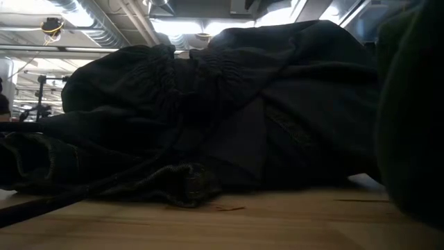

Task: Sort clothes
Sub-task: Put the dark pink and white sock into the white bin, then put the pink underwear into the white bin

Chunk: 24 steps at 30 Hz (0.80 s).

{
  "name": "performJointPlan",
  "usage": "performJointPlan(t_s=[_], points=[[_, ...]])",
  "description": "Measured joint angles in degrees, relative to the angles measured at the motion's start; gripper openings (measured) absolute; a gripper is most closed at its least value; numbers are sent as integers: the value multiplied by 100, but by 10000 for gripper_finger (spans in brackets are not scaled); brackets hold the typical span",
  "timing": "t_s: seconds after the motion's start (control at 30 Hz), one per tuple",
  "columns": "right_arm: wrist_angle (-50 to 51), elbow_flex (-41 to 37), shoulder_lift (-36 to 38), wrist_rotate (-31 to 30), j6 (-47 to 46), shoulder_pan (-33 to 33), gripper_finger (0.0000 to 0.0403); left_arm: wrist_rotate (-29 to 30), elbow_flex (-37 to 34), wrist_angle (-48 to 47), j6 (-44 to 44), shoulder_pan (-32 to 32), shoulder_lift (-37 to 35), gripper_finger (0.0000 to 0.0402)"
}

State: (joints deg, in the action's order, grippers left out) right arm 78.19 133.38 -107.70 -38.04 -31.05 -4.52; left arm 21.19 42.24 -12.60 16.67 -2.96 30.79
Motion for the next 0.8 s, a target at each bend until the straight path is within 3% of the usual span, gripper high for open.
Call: performJointPlan(t_s=[0.4,0.57,0.8], points=[[593,0,9,-457,-124,1202,206,562,0,-183,-443,233,1013,219],[842,0,9,-518,-540,1733,207,563,2,-943,-639,562,1297,219],[905,0,11,-1287,-766,2598,207,563,2,-2194,-1503,671,1617,219]])
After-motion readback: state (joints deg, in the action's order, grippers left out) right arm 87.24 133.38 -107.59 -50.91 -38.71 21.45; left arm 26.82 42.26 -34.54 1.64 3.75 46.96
